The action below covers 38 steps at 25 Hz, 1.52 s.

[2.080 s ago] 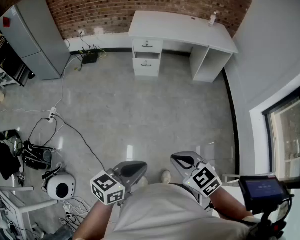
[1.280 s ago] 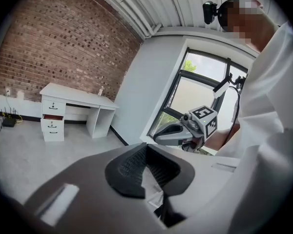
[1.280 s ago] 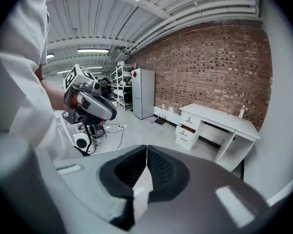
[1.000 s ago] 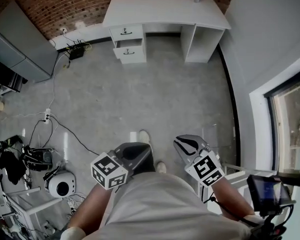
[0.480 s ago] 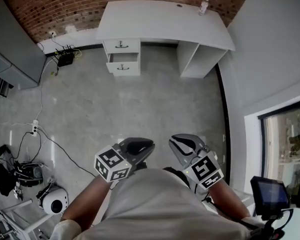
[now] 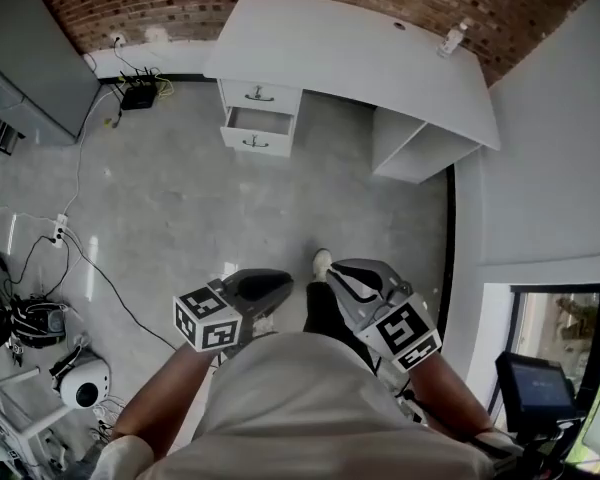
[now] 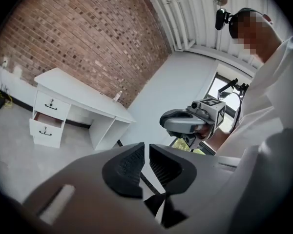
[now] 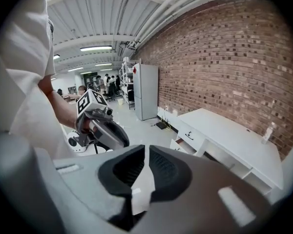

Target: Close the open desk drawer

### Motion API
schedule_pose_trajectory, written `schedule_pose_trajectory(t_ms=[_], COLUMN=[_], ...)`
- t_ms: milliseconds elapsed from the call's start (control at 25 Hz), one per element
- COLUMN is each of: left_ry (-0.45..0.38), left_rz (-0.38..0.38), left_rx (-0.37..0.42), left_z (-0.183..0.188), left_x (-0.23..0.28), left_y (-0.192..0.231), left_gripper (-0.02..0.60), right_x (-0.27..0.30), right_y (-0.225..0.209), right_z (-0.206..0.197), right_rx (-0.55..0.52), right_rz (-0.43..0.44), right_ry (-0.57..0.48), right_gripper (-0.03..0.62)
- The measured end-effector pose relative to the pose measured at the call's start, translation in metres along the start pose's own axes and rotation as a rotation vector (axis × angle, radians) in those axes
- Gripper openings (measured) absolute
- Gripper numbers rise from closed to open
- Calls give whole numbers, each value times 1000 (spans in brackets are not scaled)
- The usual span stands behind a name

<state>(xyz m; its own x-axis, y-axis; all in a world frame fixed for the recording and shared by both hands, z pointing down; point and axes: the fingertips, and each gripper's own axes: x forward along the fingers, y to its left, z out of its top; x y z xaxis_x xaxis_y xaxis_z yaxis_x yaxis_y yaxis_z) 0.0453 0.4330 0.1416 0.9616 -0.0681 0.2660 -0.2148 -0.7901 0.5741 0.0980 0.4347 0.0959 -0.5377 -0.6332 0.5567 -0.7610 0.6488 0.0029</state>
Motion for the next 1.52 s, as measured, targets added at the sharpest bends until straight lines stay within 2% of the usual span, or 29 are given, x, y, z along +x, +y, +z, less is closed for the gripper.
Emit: schedule_pose_trajectory(t_ms=[240, 400, 560, 800, 960, 1240, 1400, 1520], left_ry=[-105, -193, -264, -385, -462, -579, -612, -634], left_rz=[161, 230, 301, 322, 323, 289, 345, 354], left_rx=[-89, -126, -195, -377, -462, -719, -751, -792], left_z=[54, 94, 109, 106, 105, 49, 27, 8], left_x=[49, 81, 91, 74, 43, 59, 57, 76], left_y=[72, 111, 156, 230, 284, 414, 469, 515], left_gripper=[37, 37, 37, 37, 37, 35, 20, 5], right_x=[42, 67, 104, 171, 217, 330, 372, 410], right_y=[-99, -161, -191, -202, -194, -207, -200, -208], right_z=[13, 18, 22, 36, 55, 28, 19, 1], right_rx=[-83, -158, -214, -220, -232, -233, -264, -267], right_rz=[183, 283, 359, 441, 462, 542, 581, 624], right_ry=[20, 61, 101, 163, 207, 319, 362, 409], right_gripper=[15, 14, 12, 12, 12, 11, 3, 3])
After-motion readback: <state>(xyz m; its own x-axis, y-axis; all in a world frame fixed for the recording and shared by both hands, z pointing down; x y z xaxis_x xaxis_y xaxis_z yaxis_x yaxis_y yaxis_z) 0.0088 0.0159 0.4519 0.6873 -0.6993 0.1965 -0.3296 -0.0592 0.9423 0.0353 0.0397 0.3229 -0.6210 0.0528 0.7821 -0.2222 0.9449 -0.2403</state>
